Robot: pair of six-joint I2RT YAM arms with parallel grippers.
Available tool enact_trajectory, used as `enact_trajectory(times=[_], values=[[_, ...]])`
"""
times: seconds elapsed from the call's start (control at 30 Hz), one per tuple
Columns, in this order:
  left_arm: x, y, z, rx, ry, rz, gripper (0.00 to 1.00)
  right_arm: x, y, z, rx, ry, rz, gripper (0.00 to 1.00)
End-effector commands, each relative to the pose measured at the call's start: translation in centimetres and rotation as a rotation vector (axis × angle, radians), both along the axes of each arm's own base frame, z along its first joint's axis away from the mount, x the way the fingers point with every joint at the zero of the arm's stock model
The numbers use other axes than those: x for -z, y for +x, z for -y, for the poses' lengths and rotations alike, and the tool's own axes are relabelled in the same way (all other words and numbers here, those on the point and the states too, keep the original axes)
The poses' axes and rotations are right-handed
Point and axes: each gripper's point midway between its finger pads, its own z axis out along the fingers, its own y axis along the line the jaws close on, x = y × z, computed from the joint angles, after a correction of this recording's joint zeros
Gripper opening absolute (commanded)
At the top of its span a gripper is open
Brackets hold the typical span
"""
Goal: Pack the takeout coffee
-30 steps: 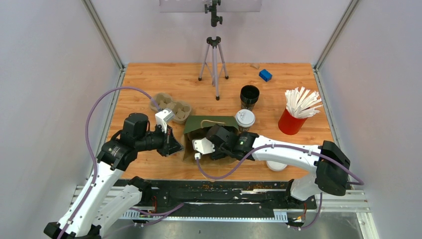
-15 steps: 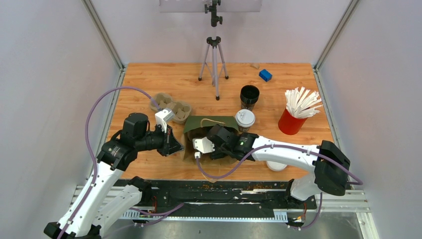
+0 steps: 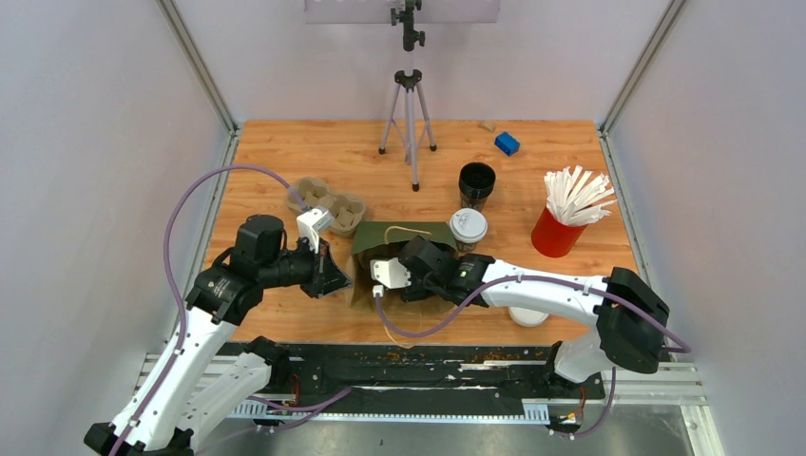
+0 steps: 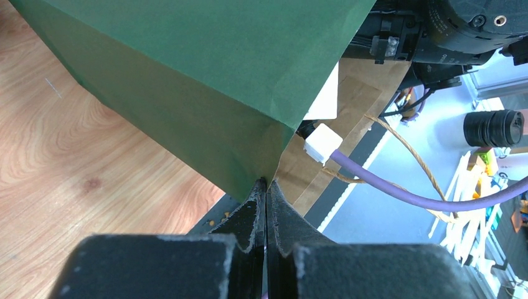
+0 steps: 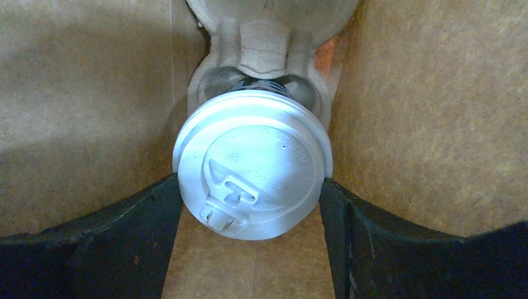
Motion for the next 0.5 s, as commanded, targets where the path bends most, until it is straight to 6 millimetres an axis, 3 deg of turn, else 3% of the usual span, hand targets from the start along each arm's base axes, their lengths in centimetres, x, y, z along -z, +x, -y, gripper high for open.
enact_trajectory(times=[0.0,0.47], values=[[-1.55,0.13,0.65,0.025,-0.041,0.035,0.0,1.97,-0.57,1.0,0.032,-0.013,-0.064,0.7],[-1.39,0.06,0.77,0.031,-0.045,0.023,0.0,2.85,-0.36,1.9,0.063,-0.018,-0.067,0.71]])
